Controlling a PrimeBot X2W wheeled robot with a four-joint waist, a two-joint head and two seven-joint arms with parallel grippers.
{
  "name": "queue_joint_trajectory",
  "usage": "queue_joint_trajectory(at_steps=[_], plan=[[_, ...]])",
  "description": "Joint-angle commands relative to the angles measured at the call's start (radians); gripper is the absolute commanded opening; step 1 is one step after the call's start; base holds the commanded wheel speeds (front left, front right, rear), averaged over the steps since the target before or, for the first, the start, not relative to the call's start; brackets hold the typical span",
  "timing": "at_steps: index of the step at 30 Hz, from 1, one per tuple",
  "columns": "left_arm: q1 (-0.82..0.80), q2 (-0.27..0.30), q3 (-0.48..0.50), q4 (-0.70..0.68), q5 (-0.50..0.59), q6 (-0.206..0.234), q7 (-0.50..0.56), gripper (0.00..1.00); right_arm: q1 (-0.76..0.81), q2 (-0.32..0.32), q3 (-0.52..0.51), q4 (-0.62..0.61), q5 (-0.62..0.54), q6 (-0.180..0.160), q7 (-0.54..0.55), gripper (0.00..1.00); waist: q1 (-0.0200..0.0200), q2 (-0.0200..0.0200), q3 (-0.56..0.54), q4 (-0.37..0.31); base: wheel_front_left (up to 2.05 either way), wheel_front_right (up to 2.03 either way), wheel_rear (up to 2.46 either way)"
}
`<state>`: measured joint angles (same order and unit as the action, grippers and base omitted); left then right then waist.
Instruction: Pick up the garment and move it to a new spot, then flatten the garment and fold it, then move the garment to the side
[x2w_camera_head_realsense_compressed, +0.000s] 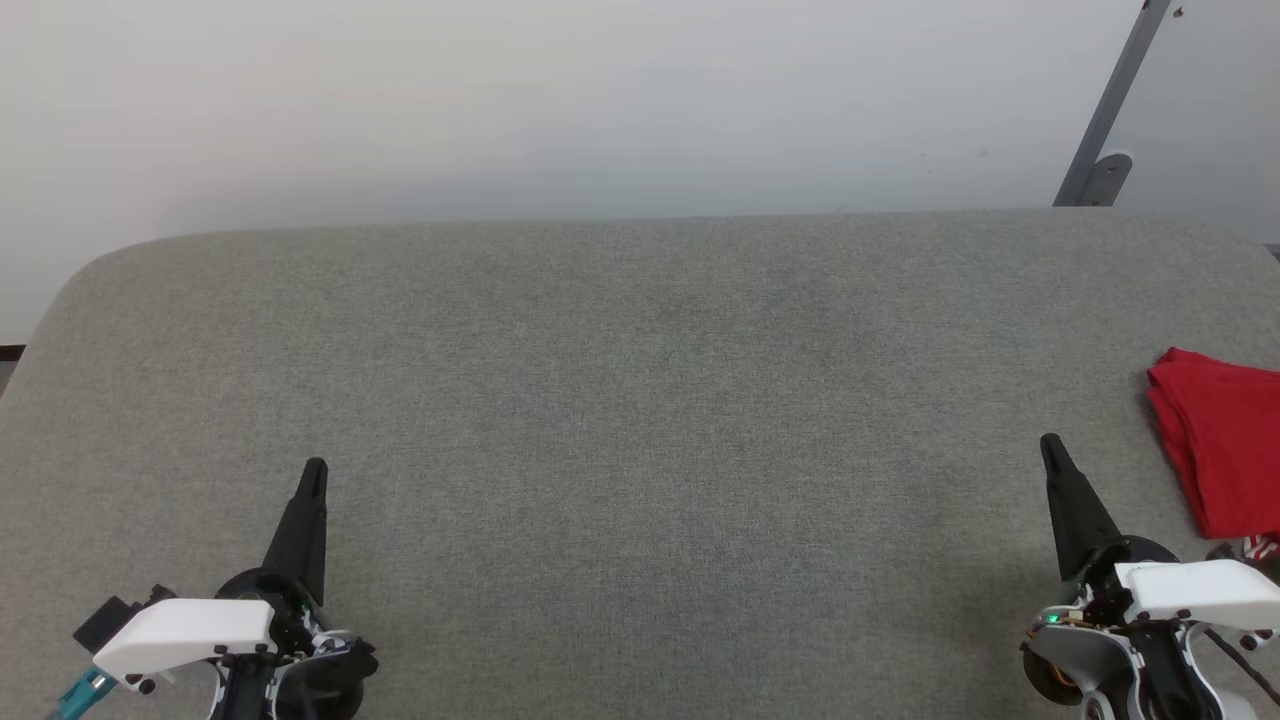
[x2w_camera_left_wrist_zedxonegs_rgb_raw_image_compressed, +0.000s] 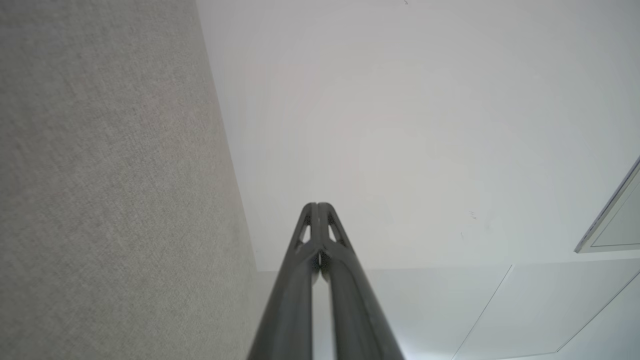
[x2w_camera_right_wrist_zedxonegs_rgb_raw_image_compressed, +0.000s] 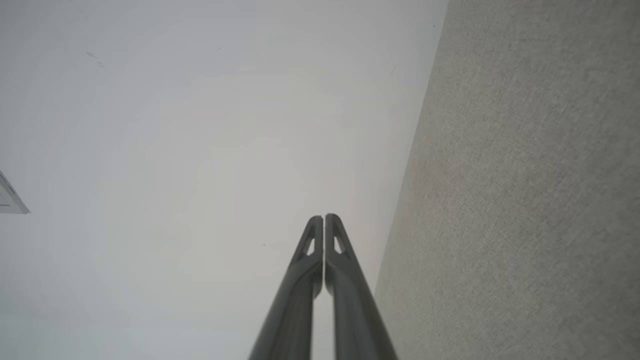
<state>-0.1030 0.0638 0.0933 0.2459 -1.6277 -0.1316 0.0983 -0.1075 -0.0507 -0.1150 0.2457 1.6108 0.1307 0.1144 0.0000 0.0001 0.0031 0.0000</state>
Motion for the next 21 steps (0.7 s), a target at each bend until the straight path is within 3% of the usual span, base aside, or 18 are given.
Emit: queue_joint_trajectory(at_steps=[1,21], plan=[[-0.010,-0.001,0.004,0.000,-0.002,0.002,0.004,0.00,-0.005,0.001,0.002,0.001,0.004,0.000,0.002,0.00,0.0000,-0.0001,0.000,0.000,0.00,0.00,0.00],[-0.011,-0.004,0.009,0.000,0.004,0.002,0.007,0.00,-0.005,0.001,0.001,0.001,0.004,0.000,0.001,0.00,0.0000,-0.0001,0.000,0.000,0.00,0.00,0.00]])
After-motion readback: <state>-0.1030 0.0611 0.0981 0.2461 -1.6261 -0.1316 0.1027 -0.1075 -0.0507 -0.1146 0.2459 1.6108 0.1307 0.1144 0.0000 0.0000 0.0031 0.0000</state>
